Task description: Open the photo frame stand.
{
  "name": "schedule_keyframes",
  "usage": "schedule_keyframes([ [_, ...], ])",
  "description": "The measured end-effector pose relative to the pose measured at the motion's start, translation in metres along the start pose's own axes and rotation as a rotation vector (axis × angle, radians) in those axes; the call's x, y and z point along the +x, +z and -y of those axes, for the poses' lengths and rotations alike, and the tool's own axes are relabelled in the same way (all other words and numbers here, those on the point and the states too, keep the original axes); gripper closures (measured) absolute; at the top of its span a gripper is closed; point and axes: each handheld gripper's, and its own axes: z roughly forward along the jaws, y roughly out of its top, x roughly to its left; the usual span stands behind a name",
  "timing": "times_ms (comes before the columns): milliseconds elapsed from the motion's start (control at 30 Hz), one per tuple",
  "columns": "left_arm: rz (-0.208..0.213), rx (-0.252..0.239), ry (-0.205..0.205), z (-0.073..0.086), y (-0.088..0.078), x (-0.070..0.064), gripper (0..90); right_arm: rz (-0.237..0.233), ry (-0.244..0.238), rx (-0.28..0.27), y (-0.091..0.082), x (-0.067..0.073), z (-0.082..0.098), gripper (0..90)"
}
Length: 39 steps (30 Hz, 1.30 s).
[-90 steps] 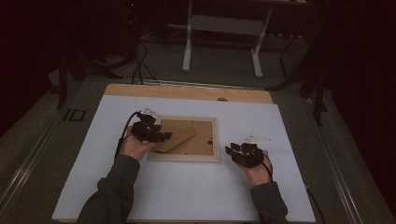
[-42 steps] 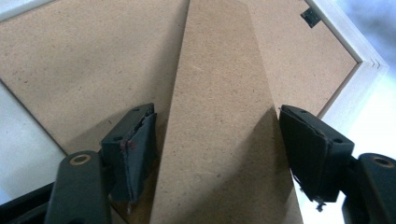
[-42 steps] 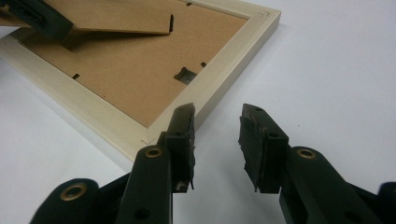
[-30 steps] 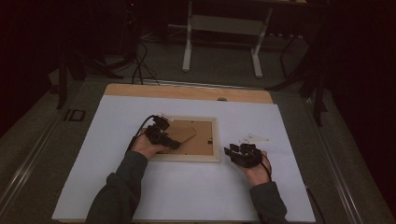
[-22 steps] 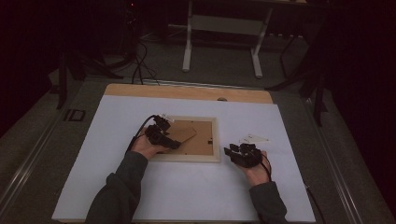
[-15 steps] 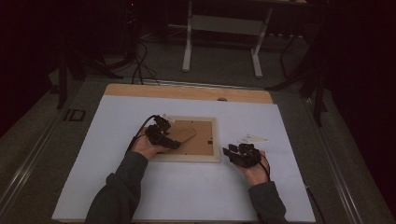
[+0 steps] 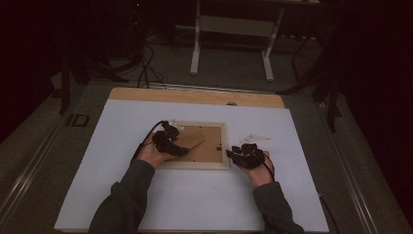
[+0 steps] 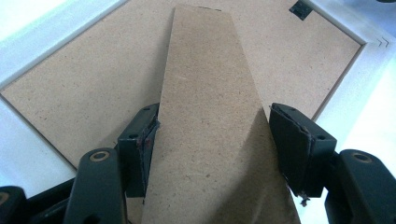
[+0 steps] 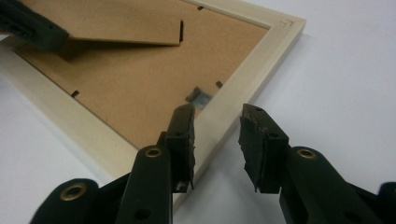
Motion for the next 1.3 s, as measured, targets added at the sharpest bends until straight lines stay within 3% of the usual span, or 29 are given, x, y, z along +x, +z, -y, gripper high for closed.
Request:
schedule_keyframes([
  [100, -0.009, -0.003, 0.009, 0.0, -0.001, -0.002, 38.6, -0.001, 0.001, 0.0, 0.003, -0.001, -0.003, 64.8],
  [367, -0.04, -0.028, 0.039, 0.001, -0.005, -0.008, 38.6, -0.012, 0.06, -0.01, 0.01, -0.01, -0.015, 62.5],
  [667, -0.071, -0.061, 0.063, 0.005, -0.008, -0.014, 38.6, -0.001, 0.044, 0.0, 0.018, -0.011, -0.025, 60.6],
  [1100, -0.118, -0.097, 0.096, 0.009, -0.012, -0.023, 38.5, -0.059, 0.093, -0.003, 0.027, -0.02, -0.034, 50.8],
  [1300, -0.168, -0.128, 0.141, 0.012, -0.017, -0.034, 38.5, -0.081, 0.117, -0.003, 0.029, -0.024, -0.041, 45.9],
])
